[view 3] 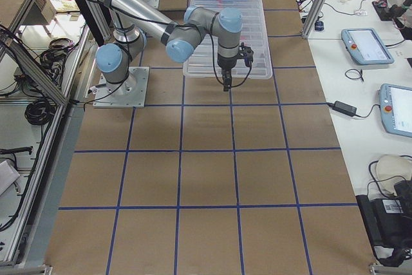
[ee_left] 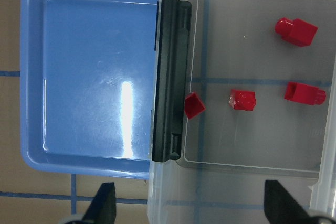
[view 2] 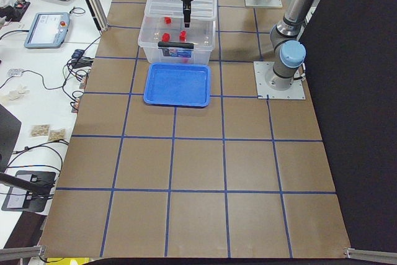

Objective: Place red block in blue tray from box

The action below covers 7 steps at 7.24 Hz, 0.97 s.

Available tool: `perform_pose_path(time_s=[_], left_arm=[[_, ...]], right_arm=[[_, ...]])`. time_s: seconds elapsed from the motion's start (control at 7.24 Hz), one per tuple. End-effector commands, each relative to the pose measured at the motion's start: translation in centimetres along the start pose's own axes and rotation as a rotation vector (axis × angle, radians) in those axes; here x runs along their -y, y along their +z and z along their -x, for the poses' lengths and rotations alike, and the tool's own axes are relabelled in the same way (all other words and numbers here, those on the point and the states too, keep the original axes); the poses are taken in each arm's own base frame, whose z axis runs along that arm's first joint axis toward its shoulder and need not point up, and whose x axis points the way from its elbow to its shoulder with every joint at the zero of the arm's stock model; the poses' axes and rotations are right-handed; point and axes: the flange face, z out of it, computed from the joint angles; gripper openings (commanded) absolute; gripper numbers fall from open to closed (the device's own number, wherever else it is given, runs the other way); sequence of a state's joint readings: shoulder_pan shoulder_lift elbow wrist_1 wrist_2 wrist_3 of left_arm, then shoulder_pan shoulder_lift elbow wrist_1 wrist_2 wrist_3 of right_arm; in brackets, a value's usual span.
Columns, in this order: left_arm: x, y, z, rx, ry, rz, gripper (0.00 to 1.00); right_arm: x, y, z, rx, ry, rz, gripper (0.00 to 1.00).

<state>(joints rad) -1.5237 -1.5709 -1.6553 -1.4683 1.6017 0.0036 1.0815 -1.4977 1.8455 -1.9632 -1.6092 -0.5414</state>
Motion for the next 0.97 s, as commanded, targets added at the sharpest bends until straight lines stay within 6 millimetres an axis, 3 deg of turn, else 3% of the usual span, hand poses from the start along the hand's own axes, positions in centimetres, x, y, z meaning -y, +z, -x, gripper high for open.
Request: perform_pose_path(time_s=[0.0,0.41,0.83], left_arm=[[0.6,0.7,-0.3,-0.003,-0.006,-0.004,1.0],[1.7,4.0,-4.8,-0.006,0.074,0.015,1.0],[2.2,9.4,-7.8,-0.036,0.105,0.038,1.0]], right_arm=[[-0.5,0.1,-1.7,0.004,-0.011,0.001,1.0],[-1.1,0.1,-3.4,0.005,-0.005,0.0,1.0],[-1.2,-0.4,-4.1,0.001,-0.001,-0.01,1.0]])
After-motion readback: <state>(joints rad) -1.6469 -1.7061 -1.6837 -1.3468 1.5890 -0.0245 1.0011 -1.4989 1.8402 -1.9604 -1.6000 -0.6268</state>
